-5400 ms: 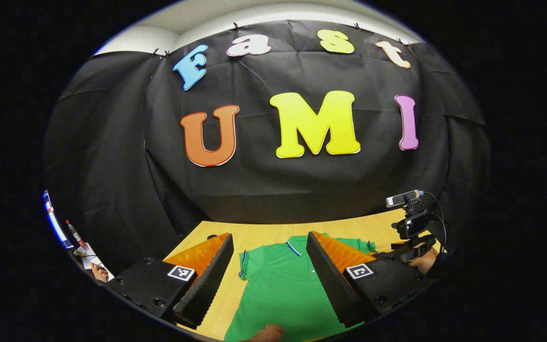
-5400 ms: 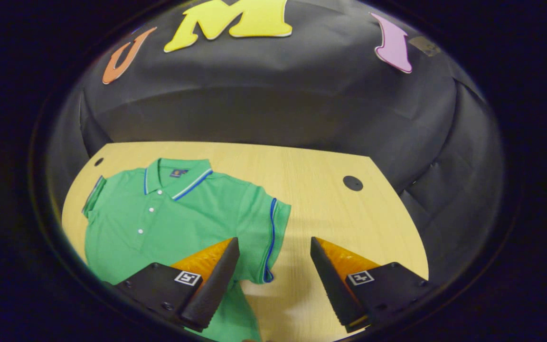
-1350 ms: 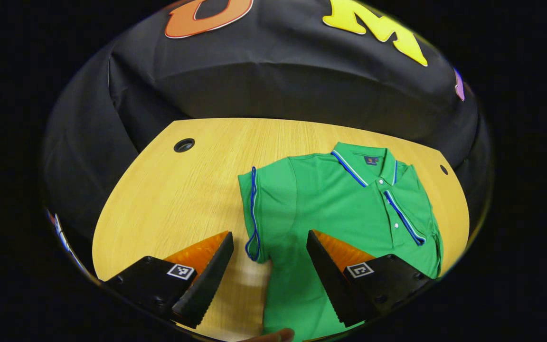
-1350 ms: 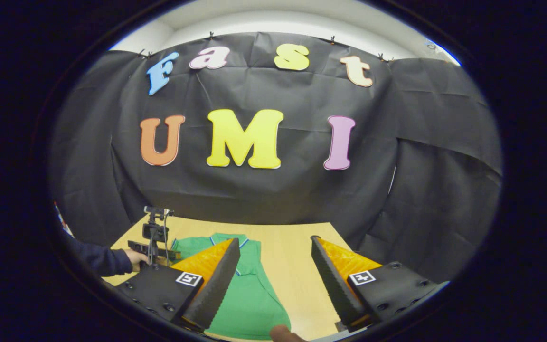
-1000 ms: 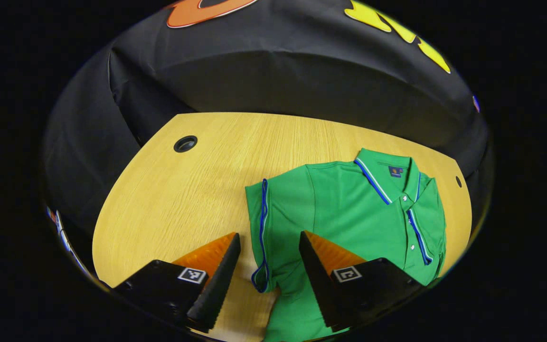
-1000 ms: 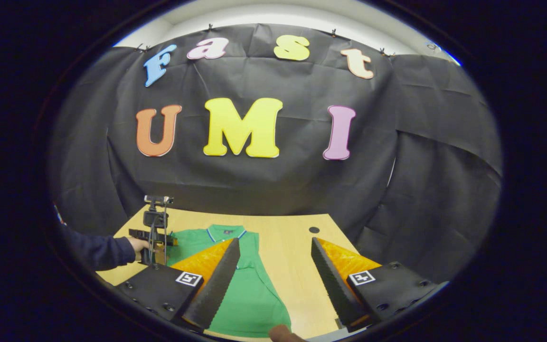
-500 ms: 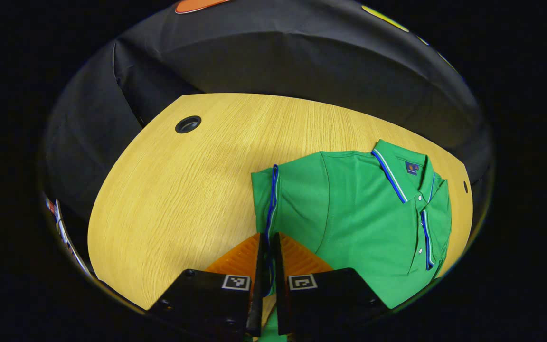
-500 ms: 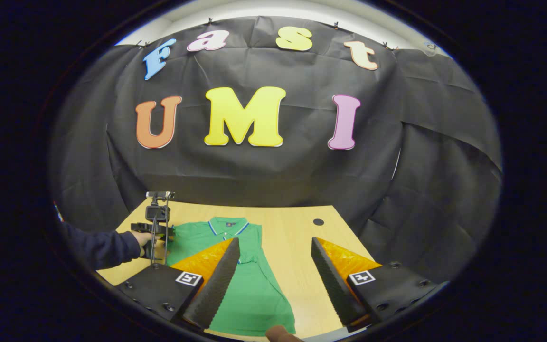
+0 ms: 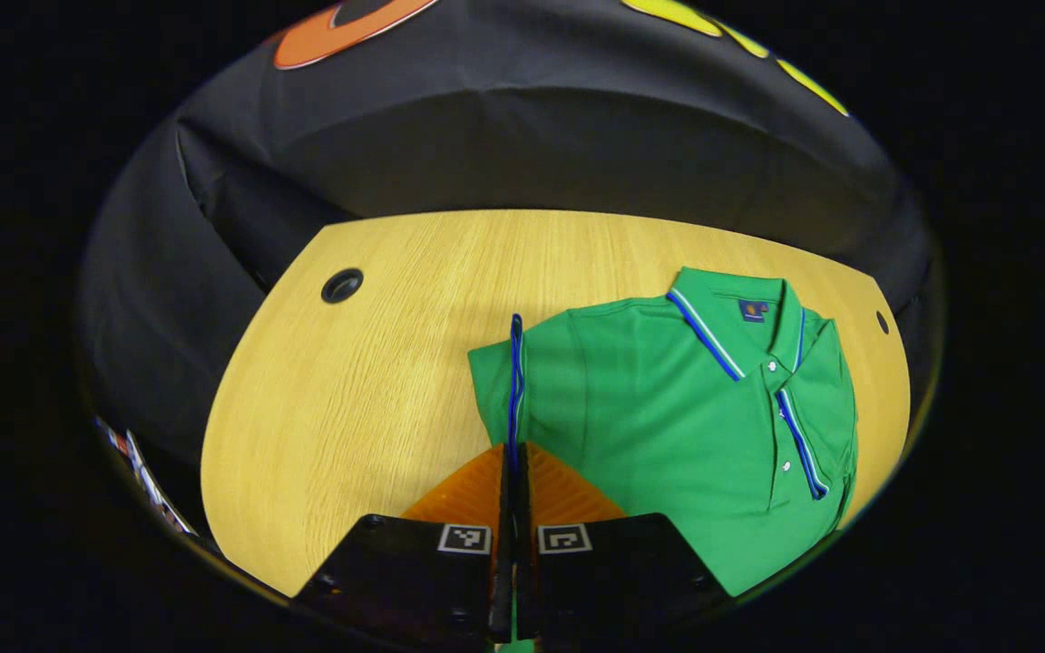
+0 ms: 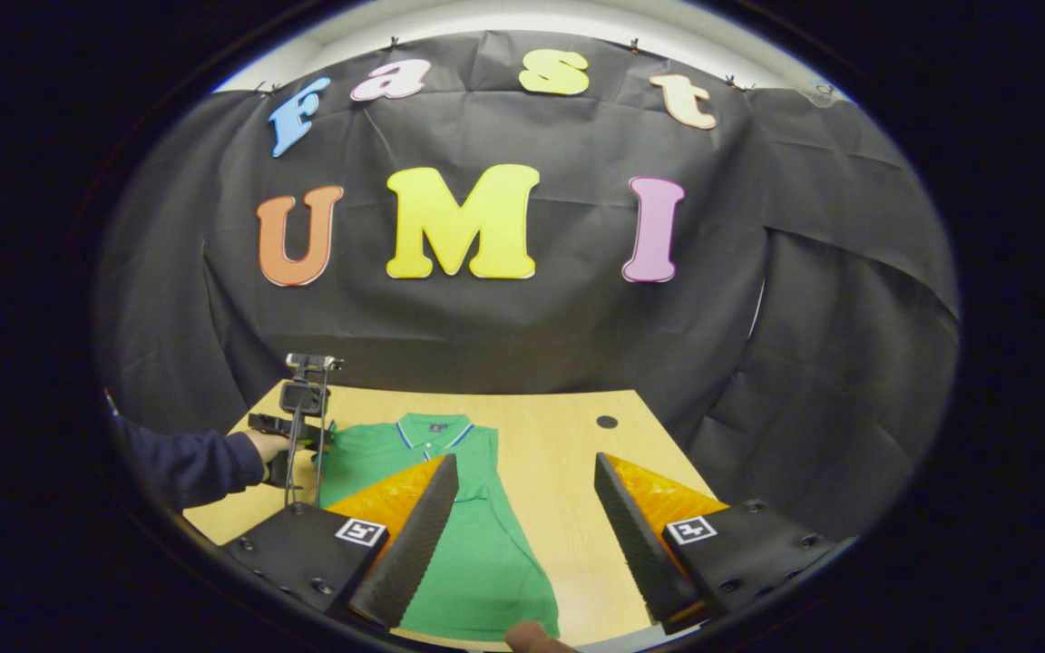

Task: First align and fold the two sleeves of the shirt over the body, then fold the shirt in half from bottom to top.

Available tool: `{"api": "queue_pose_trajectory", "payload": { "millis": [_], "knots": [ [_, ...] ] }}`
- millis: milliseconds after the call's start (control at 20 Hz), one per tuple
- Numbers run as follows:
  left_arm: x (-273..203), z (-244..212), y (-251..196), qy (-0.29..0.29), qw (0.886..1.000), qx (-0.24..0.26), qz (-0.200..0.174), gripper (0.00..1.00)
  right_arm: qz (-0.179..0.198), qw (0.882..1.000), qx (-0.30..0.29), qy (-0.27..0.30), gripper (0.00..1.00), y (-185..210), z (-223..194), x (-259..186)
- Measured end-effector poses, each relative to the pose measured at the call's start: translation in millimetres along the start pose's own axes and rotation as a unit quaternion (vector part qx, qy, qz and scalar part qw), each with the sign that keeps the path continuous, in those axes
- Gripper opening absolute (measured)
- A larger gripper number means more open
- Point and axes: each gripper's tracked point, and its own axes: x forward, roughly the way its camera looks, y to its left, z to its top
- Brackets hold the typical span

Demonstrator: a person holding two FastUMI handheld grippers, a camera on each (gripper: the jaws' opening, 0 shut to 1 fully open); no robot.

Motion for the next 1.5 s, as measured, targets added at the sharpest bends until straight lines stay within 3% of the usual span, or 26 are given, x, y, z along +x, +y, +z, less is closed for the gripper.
{"api": "queue_pose_trajectory", "payload": {
  "millis": [250,600,850,900,950,1000,1050,1100,1150,1200,1250,1300,1500],
  "knots": [
    [-14.2,9.4,-58.9,-0.012,0.998,0.053,-0.029,0.05,-0.005,1.000,0.012,0.005,0.96,-9.8,-5.6,2.4],
    [-16.0,-3.9,-114.7,0.001,0.994,0.100,-0.039,0.05,-0.021,0.999,0.021,0.028,0.96,-20.4,-25.4,4.8],
    [-21.5,-9.1,-140.4,0.000,0.992,0.080,-0.092,0.09,-0.029,0.999,0.027,0.037,0.95,-27.8,-31.0,2.2],
    [-24.6,-10.1,-144.8,0.003,0.992,0.076,-0.104,0.15,-0.032,0.998,0.028,0.037,0.96,-30.1,-32.4,3.0],
    [-28.5,-8.7,-146.3,0.001,0.991,0.070,-0.110,0.31,-0.033,0.998,0.033,0.039,0.96,-31.0,-33.7,3.7],
    [-31.7,-9.2,-144.7,-0.001,0.991,0.065,-0.113,0.42,-0.032,0.998,0.037,0.044,0.96,-30.7,-37.1,4.9],
    [-36.3,-9.1,-142.4,-0.003,0.992,0.060,-0.114,0.47,-0.029,0.997,0.042,0.049,0.96,-30.3,-39.7,6.7],
    [-42.6,-8.2,-138.1,-0.006,0.992,0.055,-0.111,0.67,-0.024,0.997,0.046,0.055,0.96,-27.9,-42.4,8.4],
    [-49.5,-9.8,-133.2,-0.010,0.993,0.054,-0.108,0.64,-0.021,0.997,0.046,0.057,0.96,-27.4,-44.1,11.1],
    [-59.1,-10.8,-124.0,-0.010,0.993,0.056,-0.098,0.77,-0.021,0.997,0.038,0.059,0.96,-28.3,-46.9,14.9],
    [-66.6,-13.1,-115.3,-0.014,0.994,0.056,-0.091,0.82,-0.020,0.998,0.023,0.058,0.95,-28.8,-49.5,18.5],
    [-74.5,-17.0,-110.7,-0.016,0.994,0.056,-0.093,0.93,-0.017,0.998,0.006,0.060,0.95,-27.4,-52.5,22.9],
    [-103.4,-46.2,-81.2,-0.015,0.995,0.049,-0.086,0.98,0.012,0.995,-0.032,0.092,0.96,-15.1,-87.4,39.9]
  ]
}}
